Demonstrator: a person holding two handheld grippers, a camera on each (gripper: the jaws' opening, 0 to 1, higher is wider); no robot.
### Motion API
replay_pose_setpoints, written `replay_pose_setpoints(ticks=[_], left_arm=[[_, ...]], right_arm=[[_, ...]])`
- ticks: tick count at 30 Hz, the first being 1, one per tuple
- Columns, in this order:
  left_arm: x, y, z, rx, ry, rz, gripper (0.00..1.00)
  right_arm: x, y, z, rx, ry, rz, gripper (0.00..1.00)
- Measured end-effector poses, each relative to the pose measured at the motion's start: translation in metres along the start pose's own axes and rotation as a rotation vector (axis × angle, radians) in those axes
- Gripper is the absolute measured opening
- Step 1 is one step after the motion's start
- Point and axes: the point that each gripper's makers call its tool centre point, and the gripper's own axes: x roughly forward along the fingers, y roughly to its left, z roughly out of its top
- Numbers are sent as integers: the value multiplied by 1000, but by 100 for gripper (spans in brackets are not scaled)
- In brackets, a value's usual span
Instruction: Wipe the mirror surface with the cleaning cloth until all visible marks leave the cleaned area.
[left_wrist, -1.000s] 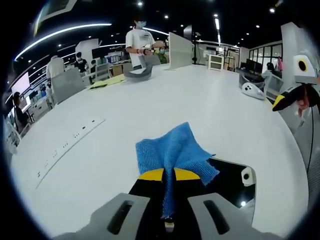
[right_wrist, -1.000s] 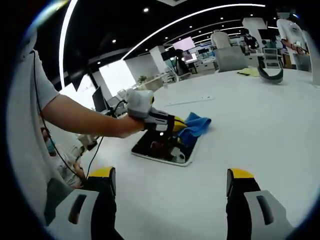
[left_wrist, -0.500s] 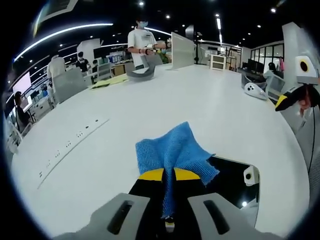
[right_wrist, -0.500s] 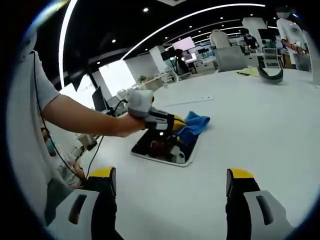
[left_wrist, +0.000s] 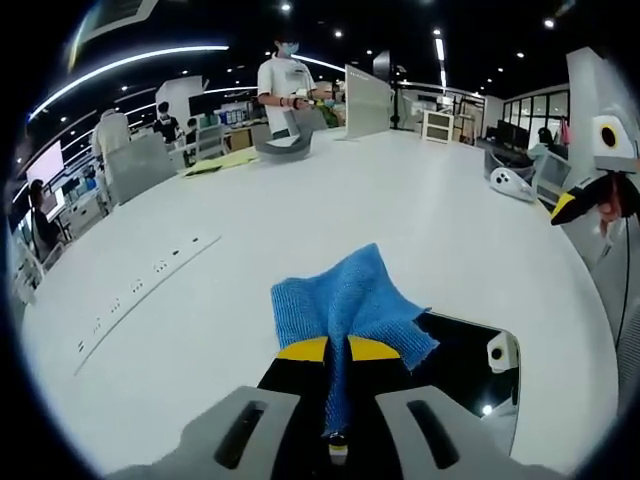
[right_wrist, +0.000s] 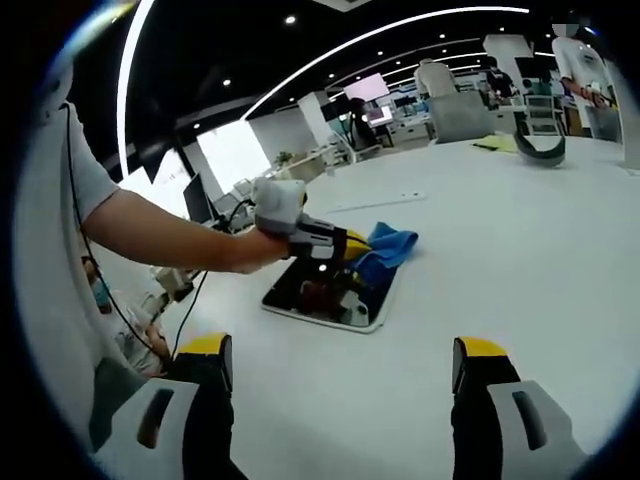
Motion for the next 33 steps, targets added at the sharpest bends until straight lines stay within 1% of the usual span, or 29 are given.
replay_pose_setpoints(ticks=[15,33], left_arm=[[-3,2,-4,-5,6,1,3],[-15,-8,-13,-31,7,15,3]], right_arm=[[0,2,2,-3,-7,2,90],[-1,7,6,-9,-19,14,89]])
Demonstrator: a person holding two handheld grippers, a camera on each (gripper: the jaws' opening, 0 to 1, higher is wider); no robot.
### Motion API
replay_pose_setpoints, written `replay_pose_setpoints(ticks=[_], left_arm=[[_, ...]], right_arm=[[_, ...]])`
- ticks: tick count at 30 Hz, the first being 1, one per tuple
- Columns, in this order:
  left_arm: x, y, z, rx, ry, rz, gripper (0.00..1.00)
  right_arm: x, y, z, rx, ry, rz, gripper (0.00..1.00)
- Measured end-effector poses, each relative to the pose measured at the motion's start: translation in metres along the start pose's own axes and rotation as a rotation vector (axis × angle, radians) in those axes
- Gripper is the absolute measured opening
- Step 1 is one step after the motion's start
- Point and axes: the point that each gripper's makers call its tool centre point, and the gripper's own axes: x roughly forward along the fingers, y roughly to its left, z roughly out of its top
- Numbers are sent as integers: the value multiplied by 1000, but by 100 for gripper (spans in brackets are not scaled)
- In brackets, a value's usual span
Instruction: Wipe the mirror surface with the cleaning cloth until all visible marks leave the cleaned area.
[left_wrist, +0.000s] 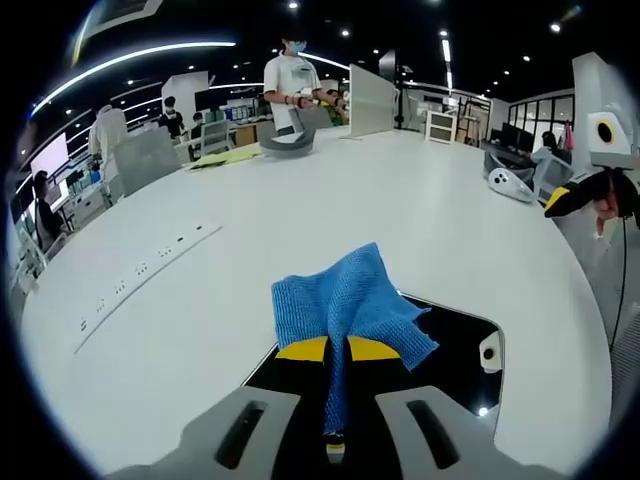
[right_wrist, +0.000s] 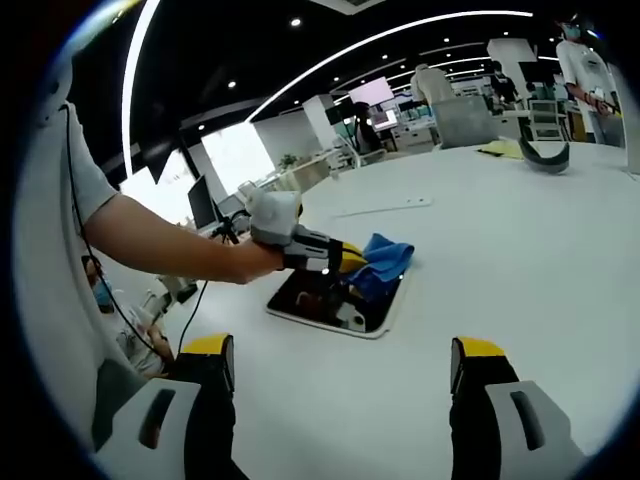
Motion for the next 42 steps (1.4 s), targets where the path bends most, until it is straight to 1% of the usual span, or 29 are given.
replay_pose_setpoints(ticks=[13,30,42], left_arm=[[-6,-7,-9,-12,-1,1,3],[-23,-30,-23,-25,-5,-9,3],[-31,-42,-29,-52,-12,-6,3]], right_arm=[[2,4,1,-17,2,5,89],[0,8,3,-24,-3,10,89],[0,10,4,-26,1,15,89]])
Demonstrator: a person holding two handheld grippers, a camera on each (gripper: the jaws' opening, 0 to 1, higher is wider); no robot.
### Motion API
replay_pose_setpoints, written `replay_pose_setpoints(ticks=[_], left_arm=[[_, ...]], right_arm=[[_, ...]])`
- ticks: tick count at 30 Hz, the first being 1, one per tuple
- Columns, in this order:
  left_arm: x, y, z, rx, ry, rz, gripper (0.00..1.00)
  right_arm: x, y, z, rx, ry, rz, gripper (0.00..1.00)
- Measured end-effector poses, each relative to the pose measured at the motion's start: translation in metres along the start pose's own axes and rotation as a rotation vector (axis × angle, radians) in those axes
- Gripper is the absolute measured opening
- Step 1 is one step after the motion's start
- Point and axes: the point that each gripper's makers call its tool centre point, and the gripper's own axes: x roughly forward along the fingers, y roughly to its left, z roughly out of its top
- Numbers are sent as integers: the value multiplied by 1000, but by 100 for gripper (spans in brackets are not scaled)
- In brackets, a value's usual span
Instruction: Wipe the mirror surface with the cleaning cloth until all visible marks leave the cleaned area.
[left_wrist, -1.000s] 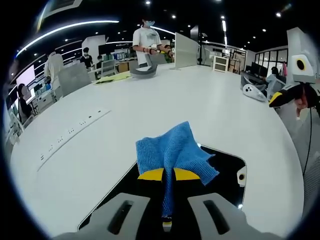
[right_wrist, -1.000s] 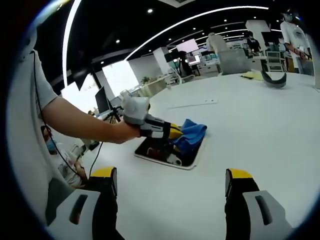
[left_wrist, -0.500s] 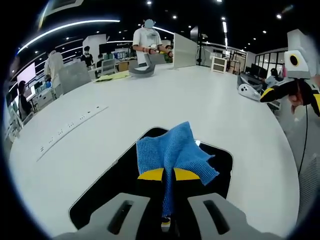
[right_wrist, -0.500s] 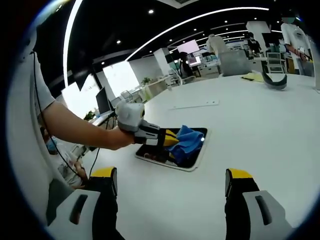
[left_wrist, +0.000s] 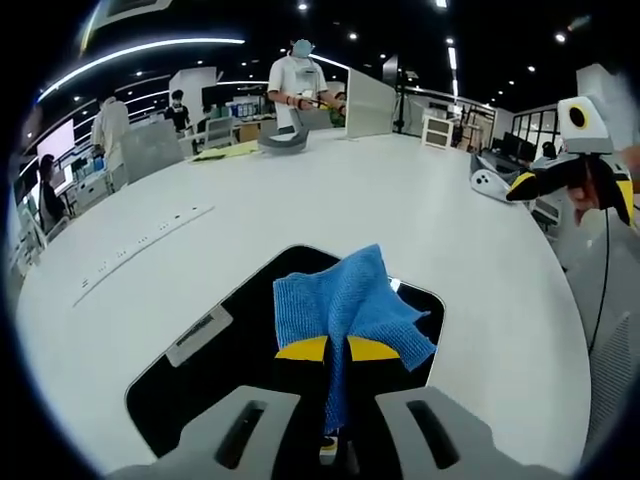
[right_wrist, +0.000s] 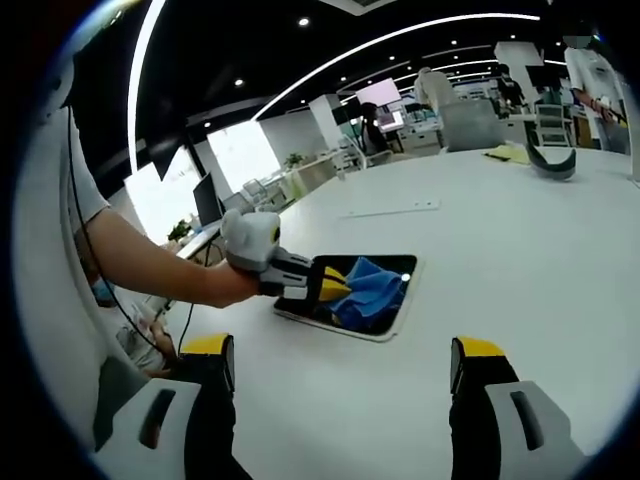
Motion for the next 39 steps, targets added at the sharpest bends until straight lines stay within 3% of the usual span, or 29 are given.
replay_pose_setpoints(ticks=[31,39], left_arm=[[-17,-29,-13,-40,-6,-7,3],[-18,-33,-15,-38,0,-9,3]], right_arm=[[-1,-1,0,-1,-7,-4,88],[0,0,7,-4,-30,-4,89]])
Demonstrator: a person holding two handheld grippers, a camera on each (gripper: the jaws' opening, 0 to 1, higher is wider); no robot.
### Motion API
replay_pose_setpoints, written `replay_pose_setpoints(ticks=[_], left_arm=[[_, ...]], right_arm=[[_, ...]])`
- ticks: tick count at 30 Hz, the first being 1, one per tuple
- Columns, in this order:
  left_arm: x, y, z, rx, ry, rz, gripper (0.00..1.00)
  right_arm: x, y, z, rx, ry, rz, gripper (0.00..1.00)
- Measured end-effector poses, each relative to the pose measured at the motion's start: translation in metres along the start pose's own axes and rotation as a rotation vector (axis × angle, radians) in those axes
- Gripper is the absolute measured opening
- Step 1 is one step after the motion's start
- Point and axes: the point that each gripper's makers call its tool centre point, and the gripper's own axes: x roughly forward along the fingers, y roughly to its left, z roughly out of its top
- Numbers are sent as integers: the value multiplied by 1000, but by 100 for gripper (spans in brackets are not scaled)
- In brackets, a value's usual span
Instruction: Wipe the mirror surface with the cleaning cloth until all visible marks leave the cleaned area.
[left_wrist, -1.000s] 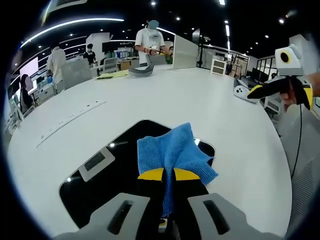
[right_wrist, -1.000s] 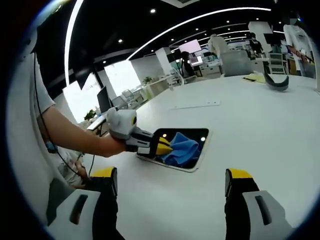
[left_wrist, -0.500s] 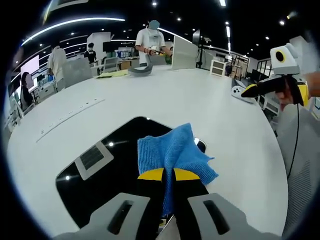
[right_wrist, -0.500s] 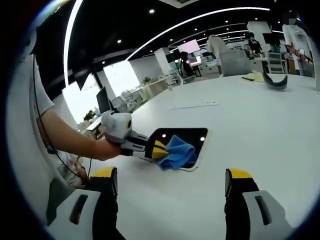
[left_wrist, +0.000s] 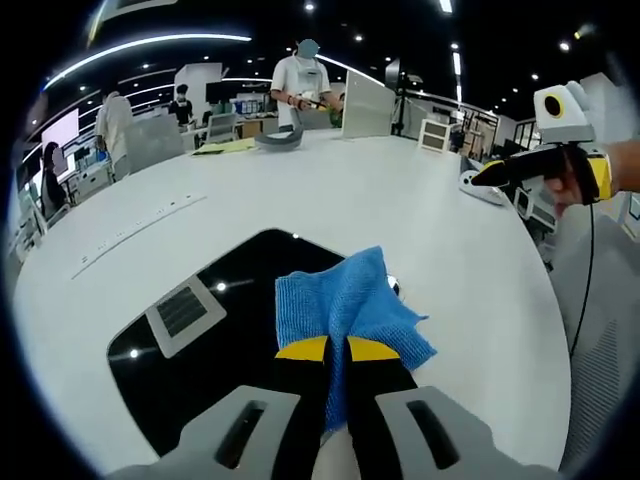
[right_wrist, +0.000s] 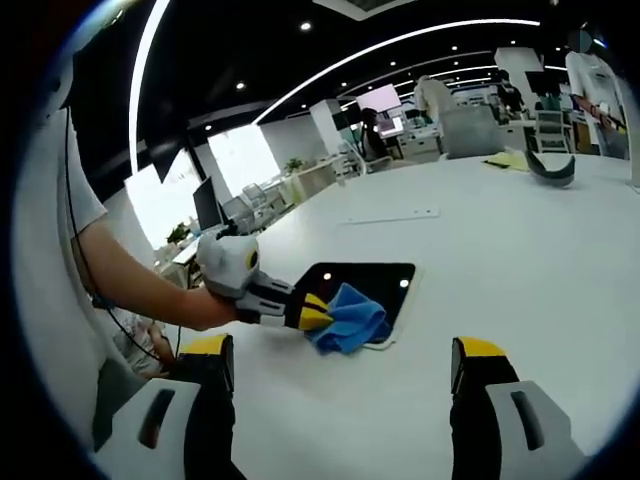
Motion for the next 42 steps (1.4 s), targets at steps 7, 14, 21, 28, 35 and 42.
replay_pose_setpoints(ticks=[7,14,21,28,35,42], left_arm=[[-1,-1,-1,1,0,-3,3],[-1,-2,-1,1,5,-7,3],[-2,-3,-2,4,9,-12,3],[-4,-3,-4,15,10,-15,3],[-14,2,-9,-21,9,-12,3],[-16,4,-11,-12,10,-12,3]], right_arm=[[1,0,-2,-7,6,1,89],[0,-1,-2,-3,4,1,89],[0,-1,-4,2,7,2,88],[0,-2,-3,1,5,-1,88],[2,-2,-3,2,7,2,88],[4,-2,-4,7,8,4,88]])
